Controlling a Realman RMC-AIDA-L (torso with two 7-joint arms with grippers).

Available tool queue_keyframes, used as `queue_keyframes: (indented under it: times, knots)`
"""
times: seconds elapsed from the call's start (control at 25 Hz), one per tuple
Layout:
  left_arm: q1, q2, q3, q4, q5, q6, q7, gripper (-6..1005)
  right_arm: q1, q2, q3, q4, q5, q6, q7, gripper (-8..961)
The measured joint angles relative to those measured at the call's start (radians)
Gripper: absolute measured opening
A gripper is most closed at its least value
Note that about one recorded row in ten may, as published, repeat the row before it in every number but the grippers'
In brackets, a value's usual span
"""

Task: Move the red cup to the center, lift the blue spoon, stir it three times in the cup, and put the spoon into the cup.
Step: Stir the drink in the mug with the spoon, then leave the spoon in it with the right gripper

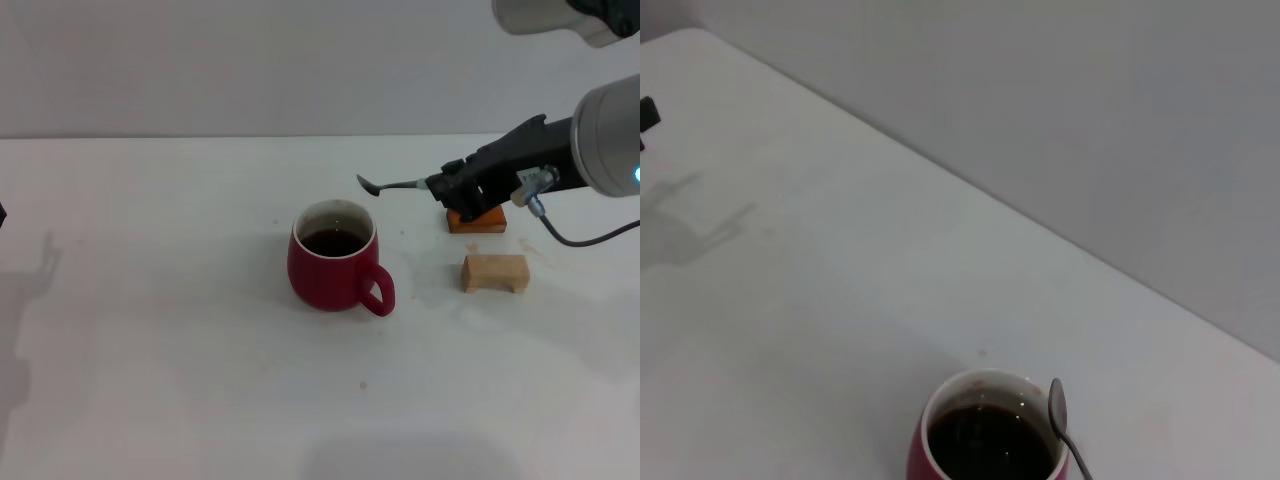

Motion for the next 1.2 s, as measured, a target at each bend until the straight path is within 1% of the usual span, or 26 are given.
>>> queue_keyframes:
  times: [0.68, 0.84, 1.2]
  knots:
    - [0.0, 0.002, 0.0, 0.002, 0.0, 0.0, 0.003, 852, 0.056, 0.001, -0.049, -0.104, 0.009, -0.016, 0.012, 123]
    - [0.002, 0.002, 0.0, 0.002, 0.0, 0.0, 0.005, 852, 0.063, 0.001, -0.05, -0.125, 0.01, -0.029, 0.012, 124]
    - [0.003, 0.002, 0.0, 0.004, 0.0, 0.0, 0.005, 852, 0.108, 0.001, -0.052, -0.198, 0.017, -0.04, 0.012, 124]
